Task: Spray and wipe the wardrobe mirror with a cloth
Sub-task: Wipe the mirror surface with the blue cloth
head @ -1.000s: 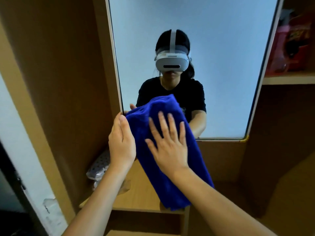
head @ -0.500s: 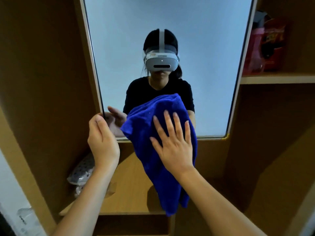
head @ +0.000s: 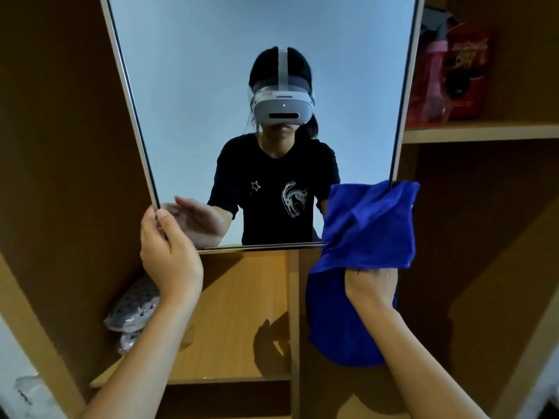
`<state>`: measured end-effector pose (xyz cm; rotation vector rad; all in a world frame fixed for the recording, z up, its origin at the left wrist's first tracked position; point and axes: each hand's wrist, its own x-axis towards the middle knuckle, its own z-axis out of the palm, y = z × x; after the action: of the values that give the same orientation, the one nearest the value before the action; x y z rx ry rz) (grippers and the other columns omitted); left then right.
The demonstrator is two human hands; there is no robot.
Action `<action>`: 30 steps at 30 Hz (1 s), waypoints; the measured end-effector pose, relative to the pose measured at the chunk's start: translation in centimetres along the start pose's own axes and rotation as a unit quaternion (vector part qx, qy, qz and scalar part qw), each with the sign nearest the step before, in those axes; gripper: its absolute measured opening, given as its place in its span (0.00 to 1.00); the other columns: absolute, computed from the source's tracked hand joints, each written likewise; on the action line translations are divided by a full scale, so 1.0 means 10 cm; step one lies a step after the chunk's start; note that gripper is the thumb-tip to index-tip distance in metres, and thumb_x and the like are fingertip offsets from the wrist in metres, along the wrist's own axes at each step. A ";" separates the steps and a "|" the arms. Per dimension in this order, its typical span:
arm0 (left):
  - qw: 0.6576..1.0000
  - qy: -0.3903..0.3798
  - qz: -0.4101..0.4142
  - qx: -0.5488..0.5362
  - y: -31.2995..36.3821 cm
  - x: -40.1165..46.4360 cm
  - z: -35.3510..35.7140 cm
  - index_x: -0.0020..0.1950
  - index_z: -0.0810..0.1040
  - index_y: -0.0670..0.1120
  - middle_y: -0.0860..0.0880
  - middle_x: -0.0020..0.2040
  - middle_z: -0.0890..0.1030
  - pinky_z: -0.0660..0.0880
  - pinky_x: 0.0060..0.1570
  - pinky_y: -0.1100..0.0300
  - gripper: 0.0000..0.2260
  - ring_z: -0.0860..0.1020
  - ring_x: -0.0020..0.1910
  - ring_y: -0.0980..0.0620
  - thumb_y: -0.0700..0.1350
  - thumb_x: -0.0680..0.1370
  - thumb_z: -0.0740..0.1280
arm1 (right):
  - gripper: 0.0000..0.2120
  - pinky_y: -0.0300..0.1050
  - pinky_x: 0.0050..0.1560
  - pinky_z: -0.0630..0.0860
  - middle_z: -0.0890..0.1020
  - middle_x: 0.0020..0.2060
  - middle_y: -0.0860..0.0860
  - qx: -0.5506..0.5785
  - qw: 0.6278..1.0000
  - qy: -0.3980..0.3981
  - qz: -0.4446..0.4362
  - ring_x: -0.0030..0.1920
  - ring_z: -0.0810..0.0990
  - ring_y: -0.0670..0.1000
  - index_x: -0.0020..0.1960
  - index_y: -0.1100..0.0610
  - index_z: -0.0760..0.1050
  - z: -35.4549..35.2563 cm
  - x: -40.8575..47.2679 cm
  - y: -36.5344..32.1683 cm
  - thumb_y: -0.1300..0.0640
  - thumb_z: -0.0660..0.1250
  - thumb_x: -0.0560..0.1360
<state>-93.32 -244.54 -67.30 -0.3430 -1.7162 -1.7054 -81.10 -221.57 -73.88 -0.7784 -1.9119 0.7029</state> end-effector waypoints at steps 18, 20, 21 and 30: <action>0.999 -0.006 -0.043 0.000 0.12 0.06 -0.06 0.65 0.71 0.41 0.43 0.60 0.76 0.69 0.49 0.58 0.17 0.74 0.55 0.52 0.50 0.84 0.51 | 0.38 0.59 0.75 0.34 0.54 0.77 0.62 -0.173 0.940 0.103 -0.276 0.78 0.43 0.57 0.78 0.62 0.50 0.10 0.09 -0.77 0.41 0.53 0.76; 0.999 -0.014 -0.049 -0.005 0.14 0.06 -0.11 0.64 0.71 0.42 0.44 0.59 0.76 0.68 0.49 0.60 0.17 0.73 0.54 0.53 0.50 0.84 0.51 | 0.37 0.63 0.76 0.42 0.53 0.77 0.59 -0.209 0.919 0.095 -0.320 0.78 0.46 0.58 0.78 0.61 0.52 0.26 -0.07 -0.76 0.42 0.55 0.76; 0.999 -0.022 -0.048 -0.008 0.15 0.06 -0.14 0.64 0.71 0.43 0.45 0.58 0.76 0.68 0.48 0.61 0.17 0.73 0.54 0.54 0.51 0.84 0.51 | 0.36 0.64 0.75 0.44 0.53 0.78 0.59 -0.221 0.910 0.094 -0.337 0.78 0.46 0.58 0.78 0.60 0.53 0.31 -0.11 -0.82 0.42 0.55 0.77; 0.988 -0.071 -0.104 -0.087 0.31 0.11 -0.28 0.50 0.74 0.56 0.51 0.47 0.80 0.71 0.47 0.61 0.22 0.78 0.47 0.60 0.64 0.77 0.45 | 0.37 0.57 0.75 0.33 0.46 0.79 0.53 -0.206 0.890 0.135 -0.384 0.78 0.41 0.52 0.79 0.57 0.43 0.28 0.44 -2.55 0.41 0.51 0.78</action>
<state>-91.41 -247.15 -64.47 -0.3840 -1.7580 -2.0337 -91.09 -234.87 -53.87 -0.2758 -1.9075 -0.2976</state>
